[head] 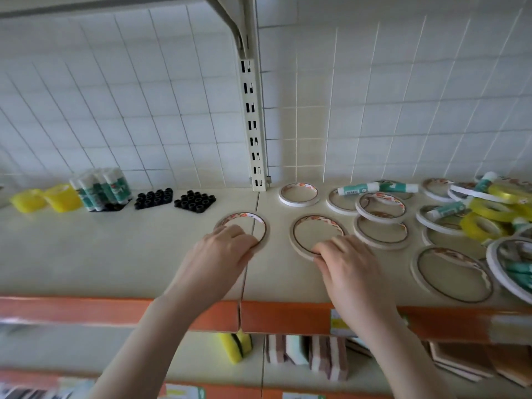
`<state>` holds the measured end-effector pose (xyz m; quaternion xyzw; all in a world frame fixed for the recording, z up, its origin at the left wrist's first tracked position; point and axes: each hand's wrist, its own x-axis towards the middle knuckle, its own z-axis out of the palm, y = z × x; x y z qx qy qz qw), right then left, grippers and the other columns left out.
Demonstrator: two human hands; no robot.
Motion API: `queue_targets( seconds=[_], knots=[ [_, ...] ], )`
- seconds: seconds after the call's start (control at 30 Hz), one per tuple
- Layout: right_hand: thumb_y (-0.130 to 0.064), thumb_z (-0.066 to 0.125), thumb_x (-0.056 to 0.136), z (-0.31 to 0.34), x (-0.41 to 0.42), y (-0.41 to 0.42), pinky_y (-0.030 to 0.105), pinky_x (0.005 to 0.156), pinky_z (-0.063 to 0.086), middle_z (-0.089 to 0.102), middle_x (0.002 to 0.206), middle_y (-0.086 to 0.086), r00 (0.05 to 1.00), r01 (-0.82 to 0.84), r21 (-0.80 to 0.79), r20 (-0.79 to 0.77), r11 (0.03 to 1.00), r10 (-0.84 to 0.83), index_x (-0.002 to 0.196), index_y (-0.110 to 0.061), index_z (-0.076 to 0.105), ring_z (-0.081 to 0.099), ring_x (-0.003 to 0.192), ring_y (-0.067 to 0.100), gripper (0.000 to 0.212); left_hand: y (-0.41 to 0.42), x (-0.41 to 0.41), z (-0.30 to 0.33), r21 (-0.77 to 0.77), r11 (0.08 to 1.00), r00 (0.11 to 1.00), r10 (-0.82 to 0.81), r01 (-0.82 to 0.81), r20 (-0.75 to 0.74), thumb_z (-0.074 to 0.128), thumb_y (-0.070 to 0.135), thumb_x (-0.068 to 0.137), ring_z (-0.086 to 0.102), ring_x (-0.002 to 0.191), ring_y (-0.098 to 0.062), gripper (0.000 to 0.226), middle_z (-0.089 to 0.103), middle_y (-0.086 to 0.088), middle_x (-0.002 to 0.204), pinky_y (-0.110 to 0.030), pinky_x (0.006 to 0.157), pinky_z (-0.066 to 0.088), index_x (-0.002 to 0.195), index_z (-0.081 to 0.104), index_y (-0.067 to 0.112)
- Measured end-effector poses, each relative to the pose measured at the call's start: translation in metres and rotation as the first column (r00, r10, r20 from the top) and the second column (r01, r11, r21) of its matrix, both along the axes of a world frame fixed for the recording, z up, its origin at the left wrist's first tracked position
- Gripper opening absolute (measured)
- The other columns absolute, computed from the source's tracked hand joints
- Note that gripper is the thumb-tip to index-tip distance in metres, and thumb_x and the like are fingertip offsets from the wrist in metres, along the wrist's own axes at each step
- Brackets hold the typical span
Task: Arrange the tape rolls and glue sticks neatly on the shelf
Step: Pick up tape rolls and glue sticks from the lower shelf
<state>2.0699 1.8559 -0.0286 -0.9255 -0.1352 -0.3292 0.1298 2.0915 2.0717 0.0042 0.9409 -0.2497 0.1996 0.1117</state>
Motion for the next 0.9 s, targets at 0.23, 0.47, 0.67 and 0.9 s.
queue_targets(
  seconds=[0.23, 0.47, 0.67, 0.9],
  knots=[
    [-0.009, 0.073, 0.072, 0.007, 0.009, 0.061, 0.035, 0.063, 0.042, 0.059, 0.07, -0.001, 0.989, -0.101, -0.006, 0.105, 0.995, 0.101, 0.075, -0.016, 0.063, 0.058, 0.072, 0.025, 0.013, 0.081, -0.034, 0.007, -0.018, 0.979, 0.976, 0.206, -0.205, 0.075, 0.047, 0.031, 0.083, 0.063, 0.072, -0.021, 0.023, 0.062, 0.006, 0.081, -0.036, 0.05, 0.052, 0.086, 0.067, 0.02],
    [-0.02, 0.051, 0.08, 0.013, 0.002, 0.179, 0.031, 0.066, 0.031, 0.058, 0.07, -0.003, 0.965, -0.224, -0.011, 0.137, 0.974, 0.224, 0.076, -0.017, 0.063, 0.058, 0.071, 0.023, 0.013, 0.204, -0.07, 0.005, -0.045, 0.943, 0.932, 0.333, -0.33, 0.142, 0.042, 0.033, 0.081, 0.063, 0.07, -0.019, 0.028, 0.061, 0.009, 0.078, -0.031, 0.045, 0.05, 0.085, 0.068, 0.023],
    [-0.005, 0.078, 0.067, 0.011, -0.006, 0.318, 0.033, 0.067, 0.032, 0.061, 0.071, 0.002, 0.969, -0.223, 0.024, 0.112, 0.974, 0.219, 0.077, -0.013, 0.065, 0.059, 0.071, 0.028, 0.018, 0.35, -0.091, 0.006, -0.048, 0.936, 0.918, 0.353, -0.35, 0.179, 0.041, 0.035, 0.083, 0.063, 0.07, -0.024, 0.032, 0.062, 0.005, 0.078, -0.036, 0.048, 0.051, 0.084, 0.068, 0.019],
    [-0.005, 0.081, 0.065, 0.018, -0.014, 0.452, 0.035, 0.062, 0.045, 0.061, 0.07, 0.003, 0.97, -0.235, 0.035, 0.067, 0.971, 0.233, 0.076, -0.012, 0.065, 0.059, 0.068, 0.029, 0.02, 0.492, -0.101, 0.016, -0.06, 0.93, 0.915, 0.367, -0.362, 0.168, 0.037, 0.039, 0.084, 0.063, 0.07, -0.027, 0.04, 0.062, 0.0, 0.076, -0.042, 0.05, 0.052, 0.084, 0.069, 0.016]
  ],
)
